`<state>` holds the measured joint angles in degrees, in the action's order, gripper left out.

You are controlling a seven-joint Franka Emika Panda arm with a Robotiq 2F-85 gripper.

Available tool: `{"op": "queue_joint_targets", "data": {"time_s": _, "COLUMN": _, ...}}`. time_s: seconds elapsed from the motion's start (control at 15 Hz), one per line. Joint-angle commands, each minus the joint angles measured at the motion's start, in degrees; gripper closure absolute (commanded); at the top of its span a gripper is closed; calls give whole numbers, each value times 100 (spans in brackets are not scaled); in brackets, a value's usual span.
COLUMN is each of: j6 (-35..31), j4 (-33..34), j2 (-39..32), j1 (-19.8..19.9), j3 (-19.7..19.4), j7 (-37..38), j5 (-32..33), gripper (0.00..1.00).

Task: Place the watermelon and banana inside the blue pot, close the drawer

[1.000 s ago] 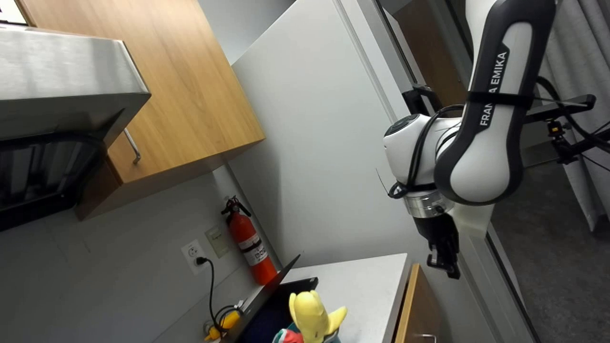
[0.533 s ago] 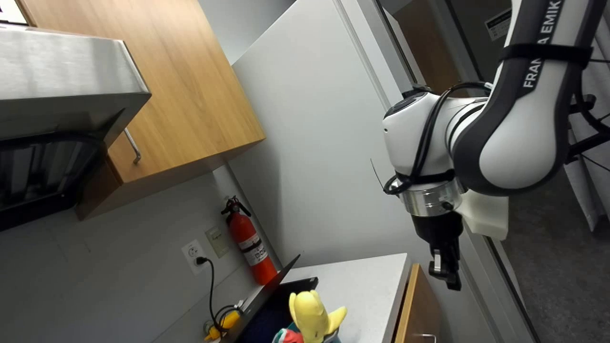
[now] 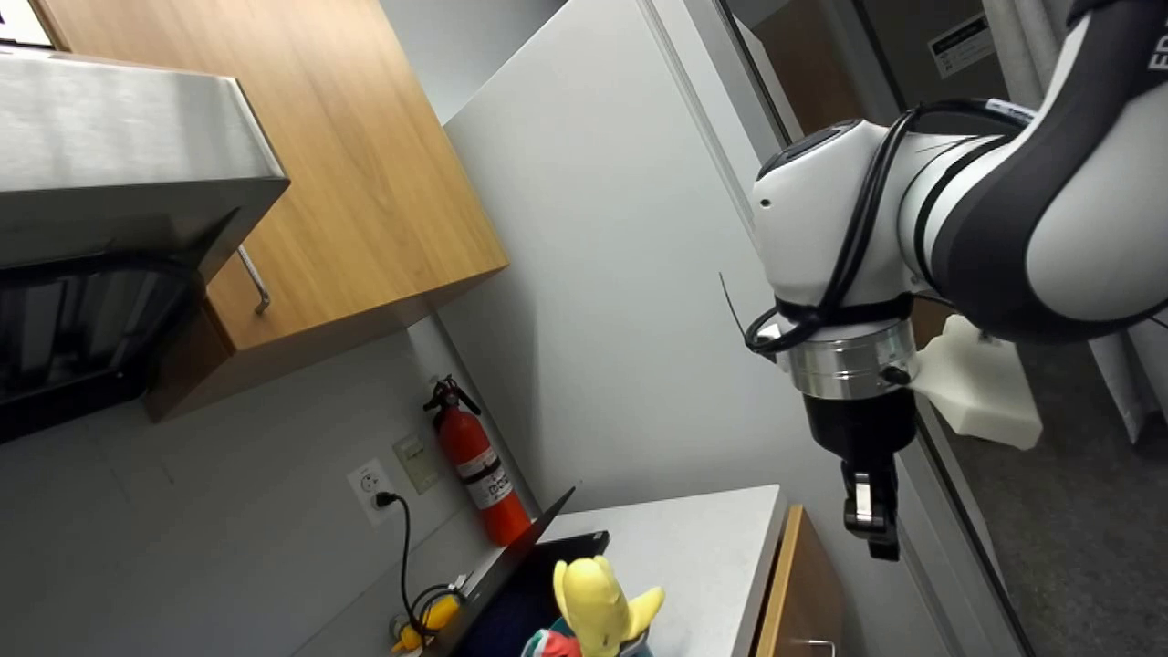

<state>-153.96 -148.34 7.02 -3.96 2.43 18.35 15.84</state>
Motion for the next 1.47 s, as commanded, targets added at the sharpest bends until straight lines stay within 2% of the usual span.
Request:
{"op": "queue_joint_targets", "data": {"time_s": 0.0, "j6": 131, "j4": -320, "j2": 558, "j1": 170, "j3": 277, "j7": 261, "j5": 241, "gripper": 100}}
{"op": "queue_joint_targets", "data": {"time_s": 0.07, "j6": 148, "j4": -351, "j2": 625, "j1": 191, "j3": 329, "j7": 252, "j5": 250, "gripper": 84}}
{"op": "queue_joint_targets", "data": {"time_s": 0.2, "j6": 168, "j4": -410, "j2": 746, "j1": 224, "j3": 406, "j7": 207, "j5": 201, "gripper": 68}}
{"op": "queue_joint_targets", "data": {"time_s": 0.27, "j6": 195, "j4": -428, "j2": 794, "j1": 235, "j3": 434, "j7": 176, "j5": 171, "gripper": 68}}
{"op": "queue_joint_targets", "data": {"time_s": 0.47, "j6": 307, "j4": -450, "j2": 906, "j1": 274, "j3": 496, "j7": 126, "j5": 144, "gripper": 55}}
{"op": "queue_joint_targets", "data": {"time_s": 0.53, "j6": 339, "j4": -459, "j2": 935, "j1": 279, "j3": 510, "j7": 108, "j5": 131, "gripper": 64}}
{"op": "queue_joint_targets", "data": {"time_s": 0.67, "j6": 373, "j4": -480, "j2": 995, "j1": 291, "j3": 536, "j7": 93, "j5": 122, "gripper": 69}}
{"op": "queue_joint_targets", "data": {"time_s": 0.73, "j6": 383, "j4": -488, "j2": 1023, "j1": 297, "j3": 549, "j7": 100, "j5": 121, "gripper": 63}}
{"op": "queue_joint_targets", "data": {"time_s": 0.8, "j6": 382, "j4": -503, "j2": 1055, "j1": 303, "j3": 558, "j7": 103, "j5": 109, "gripper": 44}}
{"op": "queue_joint_targets", "data": {"time_s": 0.93, "j6": 400, "j4": -513, "j2": 1098, "j1": 308, "j3": 574, "j7": 87, "j5": 86, "gripper": 36}}
{"op": "queue_joint_targets", "data": {"time_s": 1.2, "j6": 411, "j4": -532, "j2": 1166, "j1": 318, "j3": 609, "j7": 79, "j5": 99, "gripper": 5}}
{"op": "queue_joint_targets", "data": {"time_s": 1.27, "j6": 394, "j4": -543, "j2": 1186, "j1": 323, "j3": 621, "j7": 88, "j5": 112, "gripper": 1}}
{"op": "queue_joint_targets", "data": {"time_s": 1.4, "j6": 388, "j4": -565, "j2": 1220, "j1": 302, "j3": 666, "j7": 130, "j5": 96, "gripper": 0}}
